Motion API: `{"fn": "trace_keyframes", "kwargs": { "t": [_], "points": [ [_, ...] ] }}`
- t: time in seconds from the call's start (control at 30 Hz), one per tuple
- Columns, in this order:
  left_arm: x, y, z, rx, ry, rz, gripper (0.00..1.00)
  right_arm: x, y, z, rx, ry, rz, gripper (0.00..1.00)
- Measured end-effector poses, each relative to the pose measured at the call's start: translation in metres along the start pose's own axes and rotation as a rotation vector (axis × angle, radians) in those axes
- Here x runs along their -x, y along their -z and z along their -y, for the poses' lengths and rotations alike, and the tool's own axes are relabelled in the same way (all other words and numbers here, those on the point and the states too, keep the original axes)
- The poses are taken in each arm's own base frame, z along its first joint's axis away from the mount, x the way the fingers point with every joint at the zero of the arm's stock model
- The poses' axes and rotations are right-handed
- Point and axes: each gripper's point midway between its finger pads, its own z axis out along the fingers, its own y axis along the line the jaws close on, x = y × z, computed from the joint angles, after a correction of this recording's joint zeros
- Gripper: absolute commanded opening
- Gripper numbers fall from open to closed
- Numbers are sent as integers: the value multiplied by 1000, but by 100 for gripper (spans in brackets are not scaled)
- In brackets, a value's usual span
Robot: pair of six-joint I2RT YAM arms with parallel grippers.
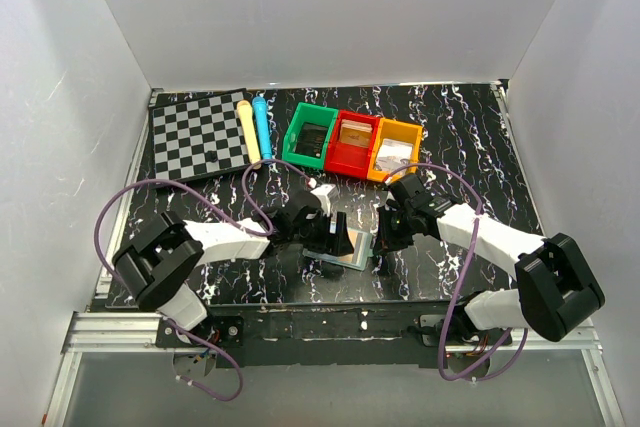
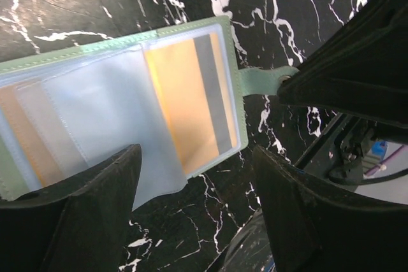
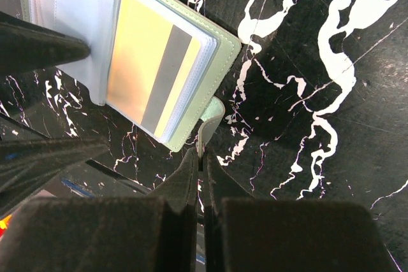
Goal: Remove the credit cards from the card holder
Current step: Remove the credit card from the card holder.
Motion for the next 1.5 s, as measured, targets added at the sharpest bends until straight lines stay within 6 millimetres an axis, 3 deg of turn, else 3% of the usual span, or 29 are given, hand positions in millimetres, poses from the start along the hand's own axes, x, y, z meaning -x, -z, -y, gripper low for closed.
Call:
{"fn": "trace_keyframes", "kwargs": {
  "t": [0.23, 0.47, 0.57, 0.8, 1.5],
  "points": [
    [6, 12, 17, -52, -25, 36, 75, 0, 0, 0, 1, 2, 0, 1],
    [43, 48, 36, -87, -38, 195, 75, 0, 0, 0, 1, 3, 1, 1],
    [49, 51, 22, -41, -11, 217, 75, 0, 0, 0, 1, 3, 2, 1],
    [27, 37, -16, 92, 42, 132, 75, 1, 0, 0, 2, 3, 2, 1],
    [7, 24, -33, 144, 57, 57, 73, 0, 0, -1, 5, 4, 1, 1]
  ]
}}
